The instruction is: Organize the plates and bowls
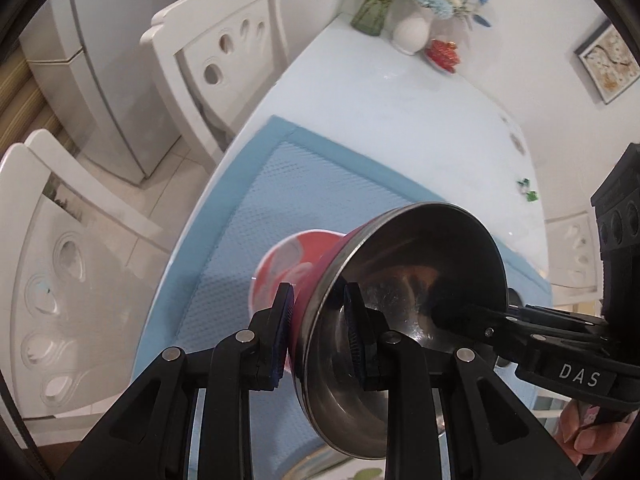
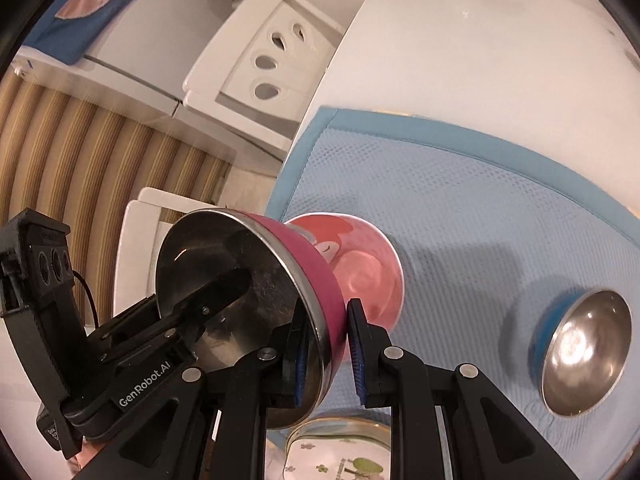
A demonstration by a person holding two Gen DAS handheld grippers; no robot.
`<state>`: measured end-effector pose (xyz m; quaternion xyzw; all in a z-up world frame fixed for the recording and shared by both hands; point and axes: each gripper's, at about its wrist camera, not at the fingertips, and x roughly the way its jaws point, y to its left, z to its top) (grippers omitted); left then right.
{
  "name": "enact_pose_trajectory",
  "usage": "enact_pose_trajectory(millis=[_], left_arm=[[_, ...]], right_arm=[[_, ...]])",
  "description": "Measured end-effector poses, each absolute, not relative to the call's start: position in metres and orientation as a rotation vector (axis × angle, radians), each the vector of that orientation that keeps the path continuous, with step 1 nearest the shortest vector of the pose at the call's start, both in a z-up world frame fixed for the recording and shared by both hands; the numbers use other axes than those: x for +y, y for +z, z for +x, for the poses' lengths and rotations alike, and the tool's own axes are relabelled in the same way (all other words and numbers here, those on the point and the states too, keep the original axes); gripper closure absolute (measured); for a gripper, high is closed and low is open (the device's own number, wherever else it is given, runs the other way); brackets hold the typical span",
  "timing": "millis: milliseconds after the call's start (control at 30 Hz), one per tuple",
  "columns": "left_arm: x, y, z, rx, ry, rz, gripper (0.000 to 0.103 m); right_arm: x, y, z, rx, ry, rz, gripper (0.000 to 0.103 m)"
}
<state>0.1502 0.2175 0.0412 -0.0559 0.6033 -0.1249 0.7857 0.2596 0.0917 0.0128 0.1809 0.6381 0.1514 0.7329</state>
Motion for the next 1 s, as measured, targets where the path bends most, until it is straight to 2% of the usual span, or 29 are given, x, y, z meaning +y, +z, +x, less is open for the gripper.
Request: enact_pose_trajectory(millis=[400,1000], left_arm=[[0.216,-0.009,0.159,1.388,-0.262,-0.123,0.081],[0.205,-0.024,0.159,1.407,-0.264,-0.069,0.081]], right_arm=[[0.091,-0.04,0.279,1.502,0.319,0.412,0.084],[0.085,-0.065,0.286,1.552,0.299,0.447,0.084]])
